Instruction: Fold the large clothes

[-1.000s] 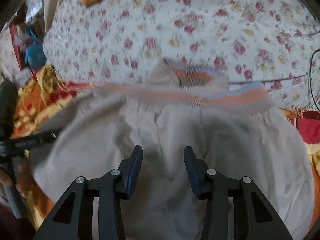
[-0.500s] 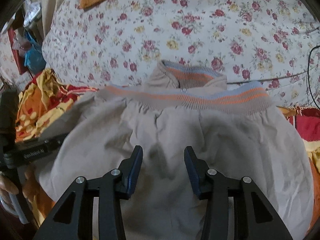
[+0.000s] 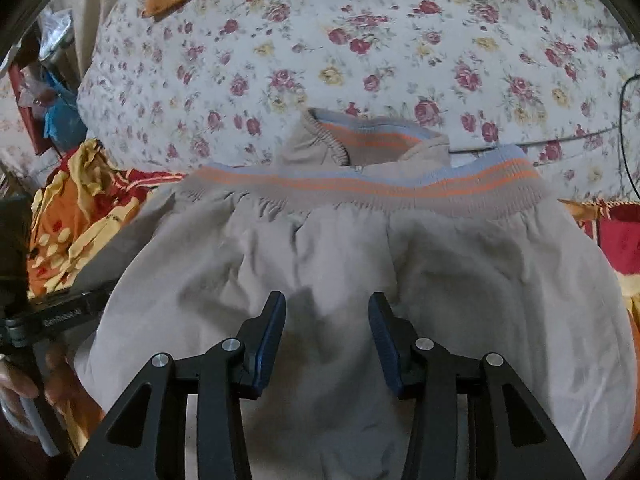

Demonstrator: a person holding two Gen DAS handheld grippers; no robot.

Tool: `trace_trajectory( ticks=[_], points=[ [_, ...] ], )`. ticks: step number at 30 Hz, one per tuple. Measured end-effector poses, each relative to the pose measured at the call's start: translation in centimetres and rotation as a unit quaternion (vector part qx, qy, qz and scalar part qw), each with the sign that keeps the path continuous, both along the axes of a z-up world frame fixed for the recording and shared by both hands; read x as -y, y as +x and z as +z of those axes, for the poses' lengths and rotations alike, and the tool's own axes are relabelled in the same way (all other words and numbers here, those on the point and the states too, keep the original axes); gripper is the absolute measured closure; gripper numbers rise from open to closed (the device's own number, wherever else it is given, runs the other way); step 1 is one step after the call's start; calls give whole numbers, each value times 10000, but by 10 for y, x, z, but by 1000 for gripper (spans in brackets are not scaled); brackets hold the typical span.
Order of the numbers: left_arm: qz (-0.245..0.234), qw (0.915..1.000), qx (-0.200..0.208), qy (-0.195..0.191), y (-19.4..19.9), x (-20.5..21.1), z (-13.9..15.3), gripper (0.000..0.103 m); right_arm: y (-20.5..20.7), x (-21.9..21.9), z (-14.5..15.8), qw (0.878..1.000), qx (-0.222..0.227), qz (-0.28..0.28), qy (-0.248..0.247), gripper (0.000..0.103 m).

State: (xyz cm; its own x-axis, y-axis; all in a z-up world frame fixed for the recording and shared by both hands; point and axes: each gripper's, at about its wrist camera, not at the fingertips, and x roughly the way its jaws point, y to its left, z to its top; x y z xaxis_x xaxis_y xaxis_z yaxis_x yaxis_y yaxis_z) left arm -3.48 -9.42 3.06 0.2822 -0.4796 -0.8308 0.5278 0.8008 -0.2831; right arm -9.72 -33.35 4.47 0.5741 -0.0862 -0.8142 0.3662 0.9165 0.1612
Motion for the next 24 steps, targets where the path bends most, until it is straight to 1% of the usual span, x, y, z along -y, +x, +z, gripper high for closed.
trace_trajectory(
  ticks=[2,3,4,5,6,8,9,10,12,13,15,16,17,18,19,20,22,23,24],
  points=[
    [-47,9994,-171,-300,-3,-3,17,92,4,1,-15,9996,-274,23,-3,57],
    [-97,9987,-193,-453,-6,-4,29,92,5,1,-21,9995,-308,73,-23,57],
    [-173,9981,-153,-573,-10,-2,39,93,3,1,-20,9997,-201,82,-57,57],
    [-276,9972,-73,-684,-16,0,52,93,4,3,-19,9997,-226,52,14,57],
    [-404,9961,25,-787,-23,4,66,93,4,7,-15,9996,-252,17,158,57],
    [-754,9917,147,-1032,-41,20,94,93,-5,19,-6,9982,-89,-124,574,56],
    [-899,9899,181,-1084,-48,29,102,93,-13,25,-3,9969,3,-240,745,52],
    [-1123,9871,235,-1113,-59,45,111,93,-24,35,0,9941,116,-447,977,50],
    [-1441,9827,273,-1132,-76,74,119,93,-48,56,3,9848,382,-875,1449,49],
    [-1613,9802,261,-1118,-86,94,118,93,-62,69,1,9764,535,-1119,1765,49],
    [-1812,9772,122,-1098,-100,125,109,93,-91,93,-8,9494,861,-1561,2586,49],
    [-1902,9758,-22,-1081,-106,141,99,93,-105,107,-17,9239,1147,-1771,3193,49],
    [-2014,9738,-138,-1045,-112,154,89,92,-113,113,-23,9076,1302,-1870,3526,49],
    [-2120,9719,-269,-989,-118,164,77,90,-122,122,-31,8862,1474,-1960,3931,48],
    [-2203,9701,-424,-929,-123,173,66,88,-124,125,-35,8771,1534,-1980,4099,48],
    [-2261,9687,-550,-866,-127,178,57,82,-125,129,-40,8675,1574,-1991,4278,48],
    [-2368,9659,-627,-844,-134,176,59,74,-126,130,-44,8623,1574,-2009,4374,48],
    [-2457,9634,-610,-887,-136,170,66,66,-126,129,-44,8615,1602,-2012,4378,47],
    [-2522,9619,-561,-893,-137,162,76,62,-127,129,-43,8594,1657,-2016,4396,44]
  ],
)
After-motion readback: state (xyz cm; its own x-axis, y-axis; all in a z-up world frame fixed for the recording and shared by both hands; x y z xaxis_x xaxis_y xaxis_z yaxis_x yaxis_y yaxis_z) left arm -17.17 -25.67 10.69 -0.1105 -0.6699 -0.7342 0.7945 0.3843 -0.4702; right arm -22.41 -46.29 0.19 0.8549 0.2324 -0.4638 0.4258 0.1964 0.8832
